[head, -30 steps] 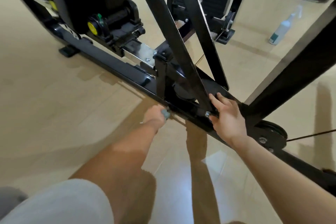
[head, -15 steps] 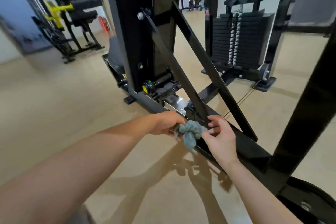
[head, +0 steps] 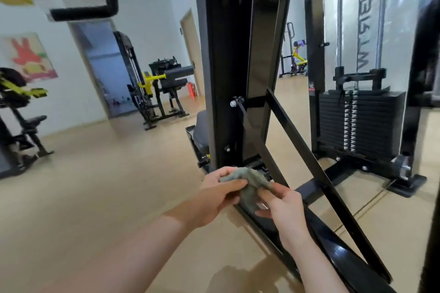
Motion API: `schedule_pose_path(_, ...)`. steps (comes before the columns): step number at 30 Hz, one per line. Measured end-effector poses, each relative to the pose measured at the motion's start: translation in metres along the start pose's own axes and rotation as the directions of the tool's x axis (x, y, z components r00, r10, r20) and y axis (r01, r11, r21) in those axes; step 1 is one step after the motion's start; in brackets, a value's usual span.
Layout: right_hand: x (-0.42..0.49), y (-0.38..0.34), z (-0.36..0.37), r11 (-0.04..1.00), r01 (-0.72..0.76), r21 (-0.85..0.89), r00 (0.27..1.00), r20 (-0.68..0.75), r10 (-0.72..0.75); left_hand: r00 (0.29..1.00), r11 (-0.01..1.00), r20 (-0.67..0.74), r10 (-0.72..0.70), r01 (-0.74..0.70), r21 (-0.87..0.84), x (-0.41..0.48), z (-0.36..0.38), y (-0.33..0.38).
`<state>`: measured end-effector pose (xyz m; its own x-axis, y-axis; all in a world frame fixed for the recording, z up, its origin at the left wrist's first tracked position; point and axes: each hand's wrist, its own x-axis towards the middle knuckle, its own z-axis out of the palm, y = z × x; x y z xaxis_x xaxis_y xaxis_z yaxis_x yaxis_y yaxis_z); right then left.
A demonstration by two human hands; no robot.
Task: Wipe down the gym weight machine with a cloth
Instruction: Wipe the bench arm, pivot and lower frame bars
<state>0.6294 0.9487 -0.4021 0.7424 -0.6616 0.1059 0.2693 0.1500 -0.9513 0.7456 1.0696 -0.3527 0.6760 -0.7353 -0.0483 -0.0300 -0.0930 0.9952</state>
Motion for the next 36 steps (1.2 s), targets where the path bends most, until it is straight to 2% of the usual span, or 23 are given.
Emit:
schedule_pose_path(4, 0.006, -0.029, 0.009, 0.946, -0.090, 0.311, 0.995, -0.010, 0.098, 0.995, 0.999, -0.097, 0.038, -0.038, -0.001, 0.001, -0.010, 0.029)
schedule_pose_path(7, 0.012, -0.043, 0.024, 0.901, -0.063, 0.428, 0.996, -0.027, 0.083, 0.973, 0.987, -0.178, 0.149, -0.134, 0.092, 0.008, -0.015, 0.058)
schedule_pose_path(9, 0.021, -0.063, 0.033, 0.871, -0.033, 0.490, 0.999, -0.021, 0.049, 0.935, 0.950, -0.226, 0.275, -0.228, 0.212, 0.016, -0.019, 0.084)
schedule_pose_path(11, 0.040, -0.092, 0.038, 0.877, 0.007, 0.480, 0.998, -0.062, 0.026, 0.896, 0.905, -0.239, 0.375, -0.299, 0.302, 0.026, -0.019, 0.114)
schedule_pose_path(14, 0.074, -0.146, 0.044, 0.922, 0.139, 0.361, 0.988, -0.108, -0.106, 0.828, 0.843, -0.260, 0.497, -0.390, 0.372, 0.050, -0.012, 0.162)
schedule_pose_path(16, 0.096, -0.179, 0.050, 0.915, 0.204, 0.349, 0.977, -0.130, -0.168, 0.778, 0.815, -0.292, 0.556, -0.440, 0.377, 0.070, -0.005, 0.194)
schedule_pose_path(19, 0.127, -0.223, 0.059, 0.914, 0.215, 0.345, 0.969, -0.190, -0.156, 0.760, 0.854, -0.390, 0.520, -0.475, 0.213, 0.100, 0.008, 0.235)
schedule_pose_path(21, 0.148, -0.248, 0.064, 0.921, 0.277, 0.274, 0.950, -0.220, -0.220, 0.721, 0.834, -0.436, 0.539, -0.530, 0.154, 0.113, 0.019, 0.258)
schedule_pose_path(23, 0.164, -0.266, 0.067, 0.894, 0.426, 0.138, 0.894, -0.217, -0.392, 0.635, 0.756, -0.444, 0.633, -0.629, 0.179, 0.123, 0.028, 0.280)
schedule_pose_path(26, 0.190, -0.278, 0.066, 0.751, 0.624, -0.217, 0.734, -0.170, -0.658, 0.506, 0.621, -0.383, 0.773, -0.727, 0.294, 0.135, 0.034, 0.304)
schedule_pose_path(30, 0.214, -0.268, 0.074, 0.593, 0.620, -0.515, 0.578, -0.212, -0.788, 0.443, 0.556, -0.337, 0.830, -0.628, 0.545, 0.153, 0.033, 0.301)
schedule_pose_path(33, 0.223, -0.243, 0.074, 0.568, 0.583, -0.582, 0.551, -0.230, -0.802, 0.395, 0.509, -0.329, 0.857, -0.557, 0.657, 0.163, 0.030, 0.282)
schedule_pose_path(36, 0.226, -0.218, 0.069, 0.607, 0.595, -0.527, 0.577, -0.246, -0.779, 0.414, 0.502, -0.309, 0.856, -0.524, 0.689, 0.171, 0.025, 0.256)
